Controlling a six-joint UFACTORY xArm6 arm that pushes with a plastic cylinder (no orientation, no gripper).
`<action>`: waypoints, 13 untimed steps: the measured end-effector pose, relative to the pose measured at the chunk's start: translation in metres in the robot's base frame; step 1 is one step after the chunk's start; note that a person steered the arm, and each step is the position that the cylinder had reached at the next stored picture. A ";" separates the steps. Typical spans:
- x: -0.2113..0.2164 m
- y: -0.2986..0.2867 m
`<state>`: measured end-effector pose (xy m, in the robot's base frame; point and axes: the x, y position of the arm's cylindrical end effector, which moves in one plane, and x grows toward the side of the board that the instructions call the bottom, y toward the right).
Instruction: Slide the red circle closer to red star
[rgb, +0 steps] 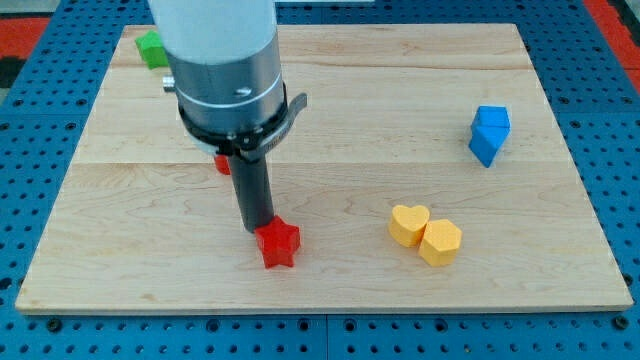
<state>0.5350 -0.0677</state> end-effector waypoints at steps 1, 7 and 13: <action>0.004 0.002; -0.076 -0.063; -0.120 -0.042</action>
<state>0.4147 -0.1098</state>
